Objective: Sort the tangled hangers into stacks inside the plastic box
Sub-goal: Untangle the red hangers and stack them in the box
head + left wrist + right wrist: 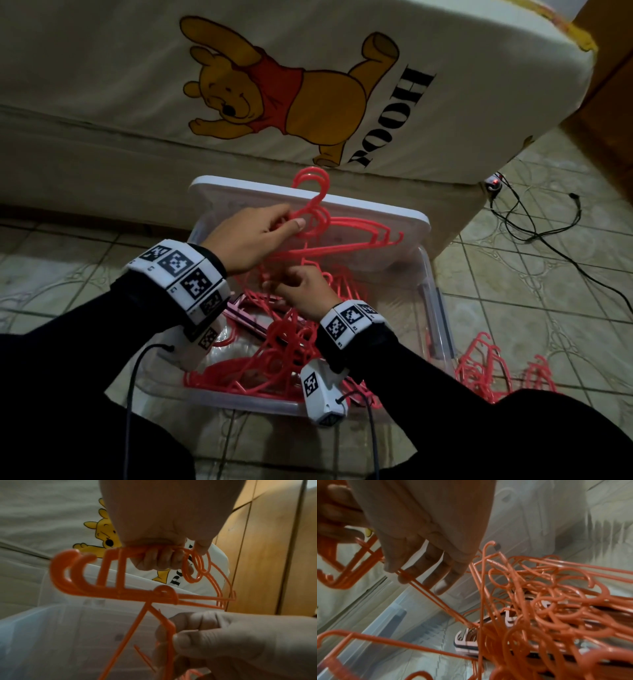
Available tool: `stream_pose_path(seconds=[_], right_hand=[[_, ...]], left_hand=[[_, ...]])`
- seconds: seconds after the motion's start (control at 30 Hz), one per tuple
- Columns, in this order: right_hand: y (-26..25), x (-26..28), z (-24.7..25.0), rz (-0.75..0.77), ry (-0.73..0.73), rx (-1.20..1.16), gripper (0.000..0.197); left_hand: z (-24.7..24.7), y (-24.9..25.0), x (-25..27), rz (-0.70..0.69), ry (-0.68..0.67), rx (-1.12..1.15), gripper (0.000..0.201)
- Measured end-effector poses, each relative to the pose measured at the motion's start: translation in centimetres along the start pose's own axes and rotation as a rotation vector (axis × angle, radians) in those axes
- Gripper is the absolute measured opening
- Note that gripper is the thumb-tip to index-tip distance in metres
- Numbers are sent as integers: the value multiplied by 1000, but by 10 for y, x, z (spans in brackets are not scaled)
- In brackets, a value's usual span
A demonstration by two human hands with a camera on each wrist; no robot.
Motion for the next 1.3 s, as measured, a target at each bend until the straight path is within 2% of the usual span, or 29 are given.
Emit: stream_pose_path(seconds=[0.13,0.3,0.43,0.6,0.73,0.83,1.0,1.2,1.3], right_hand=[[-1,-3,5,-60,-11,-53,24],[0,-2,6,-48,16,-9,23],[-4,1,7,-4,14,45,24],[1,5,9,-37,-51,32,27],[2,6,13,-43,-41,-51,25],[3,6,12,-42,-62,-81,26],[8,7,8,-71,-61,-57,24],[13,4,10,-73,-50,-59,25],[17,4,11,-73,-7,-89,15]], left_hand=[[5,1,-3,-16,2,258,20],[8,2,-5,-43,2,377,14],[10,1,-4,-47,-26,304,7],[12,-4,-3,15,-20,301,14],[16,-9,0,61,27,316,21],[15,-11,2,99,-20,351,29],[15,-14,2,132,-40,449,29],[15,-11,6,134,-129,412,30],[13,-9,7,113,-122,419,26]])
Point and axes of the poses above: each hand's wrist, its own x-axis away from the middle knuckle, its own z-axis out of the back of the hand, y = z × x, the point moved 3 cm from there along -x, towards the middle knuckle, and after that the axes turned 6 degrees about x, right-handed, at the moved point
